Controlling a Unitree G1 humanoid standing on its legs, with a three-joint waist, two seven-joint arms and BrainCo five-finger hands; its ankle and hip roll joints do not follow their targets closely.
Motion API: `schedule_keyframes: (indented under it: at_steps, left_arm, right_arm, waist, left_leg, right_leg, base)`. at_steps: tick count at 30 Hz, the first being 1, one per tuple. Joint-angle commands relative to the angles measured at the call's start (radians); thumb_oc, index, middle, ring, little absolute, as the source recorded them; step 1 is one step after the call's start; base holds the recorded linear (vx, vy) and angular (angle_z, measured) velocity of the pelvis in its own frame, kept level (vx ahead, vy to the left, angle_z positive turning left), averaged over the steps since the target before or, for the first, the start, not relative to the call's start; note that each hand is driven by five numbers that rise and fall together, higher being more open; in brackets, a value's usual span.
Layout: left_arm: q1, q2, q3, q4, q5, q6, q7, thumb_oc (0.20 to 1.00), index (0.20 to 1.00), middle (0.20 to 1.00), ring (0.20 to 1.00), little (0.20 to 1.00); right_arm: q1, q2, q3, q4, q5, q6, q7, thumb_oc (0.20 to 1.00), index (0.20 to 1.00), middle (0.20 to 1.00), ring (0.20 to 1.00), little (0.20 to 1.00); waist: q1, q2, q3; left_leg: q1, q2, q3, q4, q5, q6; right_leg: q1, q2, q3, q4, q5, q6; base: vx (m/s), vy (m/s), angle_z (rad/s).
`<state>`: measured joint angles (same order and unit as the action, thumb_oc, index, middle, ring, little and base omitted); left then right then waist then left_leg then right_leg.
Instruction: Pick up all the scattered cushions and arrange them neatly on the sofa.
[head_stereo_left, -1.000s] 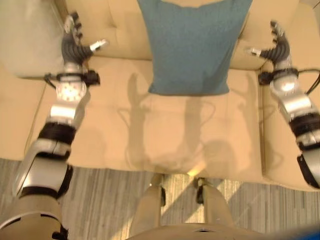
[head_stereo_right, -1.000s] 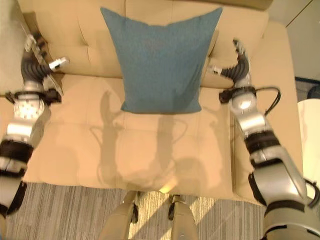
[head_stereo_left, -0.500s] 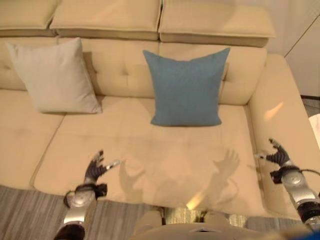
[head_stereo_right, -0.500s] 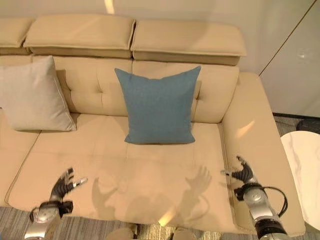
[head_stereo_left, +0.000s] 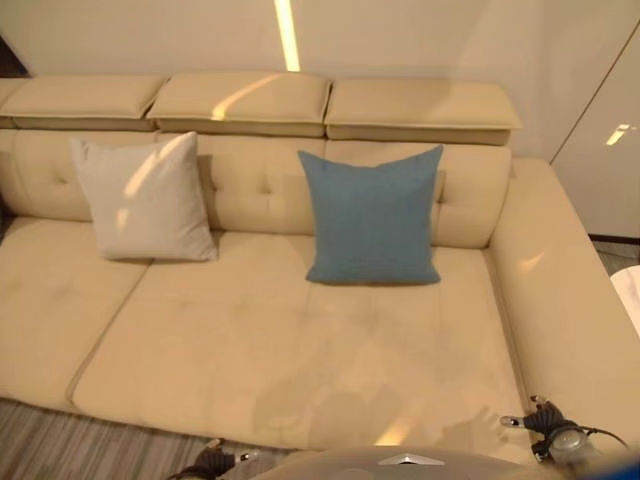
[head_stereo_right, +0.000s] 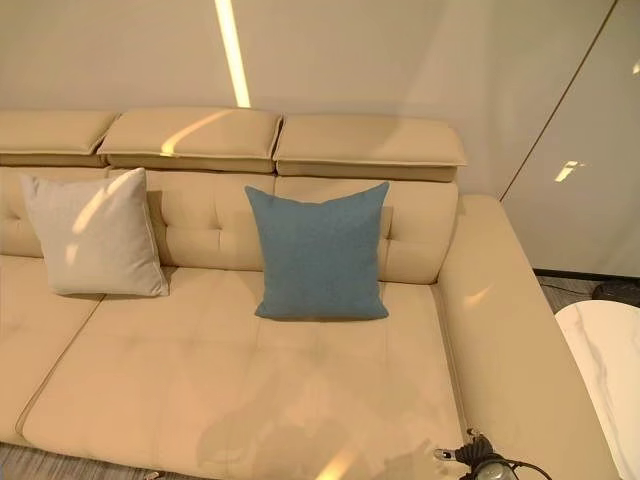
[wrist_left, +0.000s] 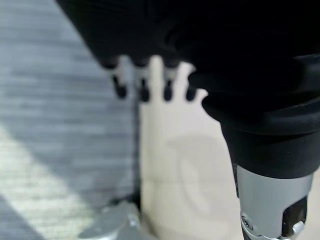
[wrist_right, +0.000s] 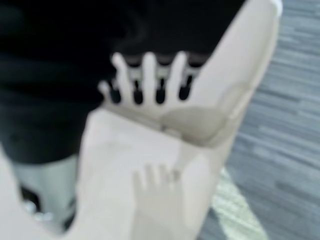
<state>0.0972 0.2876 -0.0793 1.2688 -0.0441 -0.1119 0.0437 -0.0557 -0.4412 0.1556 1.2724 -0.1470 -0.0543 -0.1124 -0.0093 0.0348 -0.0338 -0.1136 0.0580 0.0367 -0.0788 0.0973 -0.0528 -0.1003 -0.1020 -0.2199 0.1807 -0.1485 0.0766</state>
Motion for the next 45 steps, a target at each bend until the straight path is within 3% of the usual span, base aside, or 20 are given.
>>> schedule_keyframes:
  at_steps: [1,5,6,7,8,10,12,13,16,20,23,24,28,30,35,45]
  left_arm:
    - [-0.069,0.040,0.036,0.016,0.039,0.000,0.007,1.000,1.000,1.000,1.000,1.000]
    - [-0.100,0.036,0.013,-0.001,0.030,-0.001,0.017,1.000,1.000,1.000,1.000,1.000]
    - [-0.138,0.032,-0.012,-0.014,0.021,-0.002,0.026,1.000,1.000,1.000,1.000,1.000]
    - [-0.148,0.031,-0.017,-0.017,0.019,-0.002,0.025,1.000,1.000,1.000,1.000,1.000]
    - [-0.155,0.029,-0.021,-0.018,0.015,-0.003,0.026,1.000,1.000,1.000,1.000,1.000]
    - [-0.157,0.016,-0.027,-0.014,0.011,-0.002,0.023,1.000,1.000,1.000,1.000,1.000]
    - [-0.151,0.002,-0.028,-0.008,0.018,0.001,0.018,1.000,1.000,1.000,1.000,1.000]
    - [-0.150,-0.011,-0.025,-0.007,0.014,0.002,0.014,1.000,1.000,1.000,1.000,1.000]
    - [-0.143,-0.024,-0.028,-0.014,0.007,0.003,0.006,1.000,1.000,1.000,1.000,1.000]
    - [-0.149,-0.025,-0.041,-0.012,0.015,0.002,0.005,1.000,1.000,1.000,1.000,1.000]
    - [-0.152,-0.017,-0.038,-0.001,0.018,0.002,0.008,1.000,1.000,1.000,1.000,1.000]
    - [-0.155,-0.009,-0.036,0.003,0.017,0.004,0.009,1.000,1.000,1.000,1.000,1.000]
    - [-0.137,0.004,-0.006,0.016,0.007,0.014,0.009,1.000,1.000,1.000,1.000,1.000]
    - [-0.120,0.010,0.008,0.025,0.007,0.019,0.005,1.000,1.000,1.000,1.000,1.000]
    - [-0.092,0.011,0.023,0.056,0.018,0.018,0.001,1.000,1.000,1.000,1.000,1.000]
    - [-0.100,0.007,0.033,0.055,0.014,0.019,0.007,1.000,1.000,1.000,1.000,1.000]
  right_arm:
    - [-0.023,0.035,0.020,0.015,-0.011,0.003,-0.002,1.000,1.000,1.000,1.000,1.000]
    - [-0.035,0.037,0.020,0.015,0.015,0.005,-0.014,1.000,1.000,1.000,1.000,1.000]
    - [-0.051,0.029,0.023,0.018,0.036,0.010,-0.029,1.000,1.000,1.000,1.000,1.000]
    - [-0.055,0.026,0.026,0.018,0.039,0.012,-0.030,1.000,1.000,1.000,1.000,1.000]
    - [-0.059,0.023,0.029,0.020,0.043,0.013,-0.031,1.000,1.000,1.000,1.000,1.000]
    - [-0.067,0.024,0.039,0.022,0.040,0.016,-0.028,1.000,1.000,1.000,1.000,1.000]
    - [-0.070,0.019,0.049,0.028,0.023,0.023,-0.026,1.000,1.000,1.000,1.000,1.000]
    - [-0.072,0.016,0.051,0.022,0.019,0.023,-0.022,1.000,1.000,1.000,1.000,1.000]
    - [-0.061,0.020,0.046,0.030,0.019,0.027,-0.018,1.000,1.000,1.000,1.000,1.000]
    - [-0.058,0.040,0.049,0.047,-0.018,0.046,-0.017,1.000,1.000,1.000,1.000,1.000]
    - [-0.067,0.052,0.055,0.052,-0.036,0.054,-0.019,1.000,1.000,1.000,1.000,1.000]
    - [-0.070,0.054,0.054,0.053,-0.030,0.056,-0.019,1.000,1.000,1.000,1.000,1.000]
    - [-0.071,0.062,0.060,0.056,-0.030,0.055,-0.018,1.000,1.000,1.000,1.000,1.000]
    - [-0.059,0.065,0.051,0.066,-0.029,0.052,-0.012,1.000,1.000,1.000,1.000,1.000]
    - [-0.043,0.073,0.031,0.063,-0.021,0.047,-0.010,1.000,1.000,1.000,1.000,1.000]
    - [-0.044,0.067,0.019,0.074,-0.001,0.047,-0.022,1.000,1.000,1.000,1.000,1.000]
  waist:
    - [-0.001,-0.078,0.045]
    - [-0.003,-0.082,0.073]
    - [0.000,-0.088,0.096]
    - [0.001,-0.092,0.103]
    - [0.000,-0.099,0.103]
    - [-0.007,-0.124,0.107]
    - [-0.017,-0.135,0.102]
    - [-0.033,-0.127,0.090]
    - [-0.051,-0.105,0.080]
    - [-0.061,-0.106,0.100]
    - [-0.066,-0.104,0.116]
    - [-0.067,-0.101,0.120]
    - [-0.022,-0.085,0.117]
    - [-0.002,-0.083,0.091]
    - [0.008,-0.112,0.028]
    - [0.004,-0.104,0.005]
  left_leg:
    - [0.047,0.033,0.057,0.034,-0.056,-0.076]
    - [-0.023,0.047,0.027,0.065,-0.032,-0.089]
    - [-0.120,0.049,0.011,0.122,0.002,-0.109]
    - [-0.145,0.046,0.012,0.145,0.000,-0.107]
    - [-0.157,0.041,0.001,0.185,-0.023,-0.097]
    - [-0.143,0.002,-0.052,0.288,-0.134,-0.073]
    - [-0.118,-0.019,-0.088,0.375,-0.207,-0.057]
    - [-0.056,-0.006,-0.082,0.384,-0.232,-0.052]
    - [0.008,0.002,-0.052,0.334,-0.252,-0.052]
    - [0.037,-0.087,-0.063,0.258,-0.291,-0.009]
    - [0.023,-0.101,-0.057,0.253,-0.279,-0.003]
    - [0.013,-0.102,-0.054,0.249,-0.271,0.003]
    - [-0.016,-0.098,-0.030,0.236,-0.240,0.028]
    - [-0.022,-0.090,-0.026,0.225,-0.227,0.029]
    - [-0.001,-0.082,-0.001,0.169,-0.205,0.011]
    - [0.031,-0.050,0.017,0.088,-0.157,-0.019]
  right_leg:
    - [0.054,-0.037,-0.009,-0.210,0.154,0.093]
    - [0.032,-0.011,0.006,-0.219,0.146,0.081]
    - [0.011,0.002,-0.001,-0.237,0.149,0.072]
    - [-0.001,0.002,-0.005,-0.237,0.152,0.070]
    - [-0.021,0.001,-0.009,-0.232,0.160,0.067]
    - [-0.049,-0.017,0.001,-0.228,0.185,0.070]
    - [-0.054,-0.031,0.011,-0.237,0.206,0.072]
    - [-0.071,-0.035,0.016,-0.237,0.218,0.074]
    - [-0.087,-0.033,0.024,-0.236,0.243,0.084]
    - [-0.168,-0.066,0.024,-0.233,0.326,0.118]
    - [-0.208,-0.086,0.026,-0.223,0.338,0.139]
    - [-0.212,-0.085,0.048,-0.211,0.315,0.139]
    - [-0.155,-0.117,0.060,-0.086,0.239,0.101]
    - [-0.102,-0.126,0.062,-0.056,0.216,0.102]
    - [-0.022,-0.118,0.040,-0.180,0.239,0.126]
    - [0.015,-0.071,0.020,-0.268,0.233,0.132]
  base:
    - [-0.12,-0.100,0.05]
    - [-0.18,-0.110,0.15]
    - [-0.29,-0.103,0.27]
    - [-0.37,-0.127,0.57]
    - [-0.22,-0.074,0.62]
    - [-0.18,-0.038,0.29]
    - [-0.12,0.070,0.10]
    - [-0.08,0.109,0.16]
    - [-0.06,0.159,0.13]
    - [-0.21,0.228,-0.04]
    - [-0.22,0.094,-0.42]
    - [-0.18,0.052,-0.27]
    - [-0.23,0.054,-0.33]
    - [-0.06,-0.013,-0.36]
    - [0.05,-0.083,-0.12]
    - [-0.02,-0.061,0.01]
